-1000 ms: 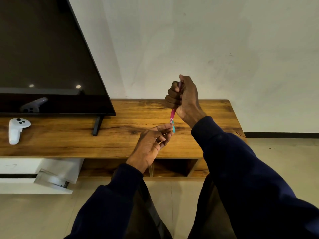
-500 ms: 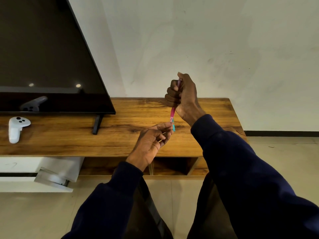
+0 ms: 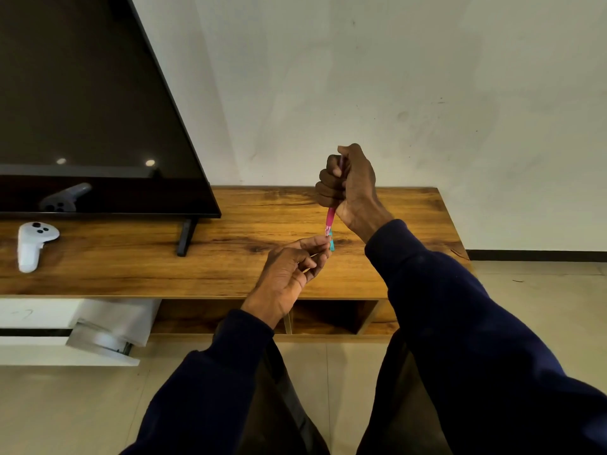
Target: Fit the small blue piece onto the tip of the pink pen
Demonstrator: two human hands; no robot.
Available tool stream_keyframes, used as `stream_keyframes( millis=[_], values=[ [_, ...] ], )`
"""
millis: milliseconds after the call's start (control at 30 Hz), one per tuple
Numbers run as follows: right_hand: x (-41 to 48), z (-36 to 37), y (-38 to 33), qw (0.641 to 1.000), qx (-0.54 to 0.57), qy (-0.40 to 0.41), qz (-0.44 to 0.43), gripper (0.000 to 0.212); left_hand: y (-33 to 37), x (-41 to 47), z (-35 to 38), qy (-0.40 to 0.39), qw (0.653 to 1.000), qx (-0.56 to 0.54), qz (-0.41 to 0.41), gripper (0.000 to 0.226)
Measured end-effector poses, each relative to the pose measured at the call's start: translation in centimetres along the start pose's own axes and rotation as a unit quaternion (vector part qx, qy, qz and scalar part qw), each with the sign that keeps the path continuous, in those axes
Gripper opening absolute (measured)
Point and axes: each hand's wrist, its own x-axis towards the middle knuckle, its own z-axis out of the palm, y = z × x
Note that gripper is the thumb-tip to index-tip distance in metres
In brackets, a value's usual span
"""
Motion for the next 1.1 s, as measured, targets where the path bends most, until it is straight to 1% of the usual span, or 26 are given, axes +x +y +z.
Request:
stream_keyframes(
  millis=[133,233,333,400,467,533,667,767,867,1000,1100],
  values=[
    [0.1,-0.5,0.3,1.0,-0.004,-0.008,0.001,0.052,-0.1,0.3,-0.3,0.002,1.0,0.001,-0.002,0.051],
    [0.2,-1.0,0.6,0.999,-0.018,-0.024,0.021,0.054,-0.3,0.5,-0.7,0.01,1.0,0.007,0.001,0.052],
    [0.5,-1.5,1.0,0.999,-0.025,-0.028,0.037,0.046,-0.2,0.6,-0.9,0.023,1.0,0.01,0.01,0.05],
    [0.7,-1.7,1.4,0.998,-0.047,-0.031,0.039,0.042,0.1,0.6,-0.8,0.023,1.0,0.004,0.019,0.042],
    [1.0,-2.0,1.9,0.996,-0.069,-0.028,0.047,0.041,0.5,0.7,-0.6,0.027,0.999,0.003,0.028,0.031],
    [1.2,-2.4,2.3,0.995,-0.08,-0.026,0.048,0.042,0.9,1.1,-0.2,0.035,0.999,-0.001,0.03,0.027],
    [1.6,-3.6,2.9,0.993,-0.106,-0.05,0.025,0.039,1.2,2.2,-0.2,0.043,0.999,0.003,0.033,0.016],
    [2.1,-4.4,3.6,0.99,-0.134,-0.054,0.003,0.033,1.2,3.5,-0.5,0.042,0.998,0.023,0.038,0.021],
    [2.4,-4.9,4.7,0.986,-0.154,-0.06,-0.016,0.025,0.9,4.7,-0.8,0.051,0.997,0.042,0.037,0.005],
    [3.0,-5.6,6.4,0.98,-0.195,-0.04,-0.014,0.024,0.0,5.9,-1.8,0.033,0.992,0.107,0.061,0.028],
    [3.5,-6.5,7.4,0.974,-0.226,-0.009,-0.009,0.022,-0.4,7.1,-2.7,0.061,0.982,0.161,0.073,0.028]
  ],
)
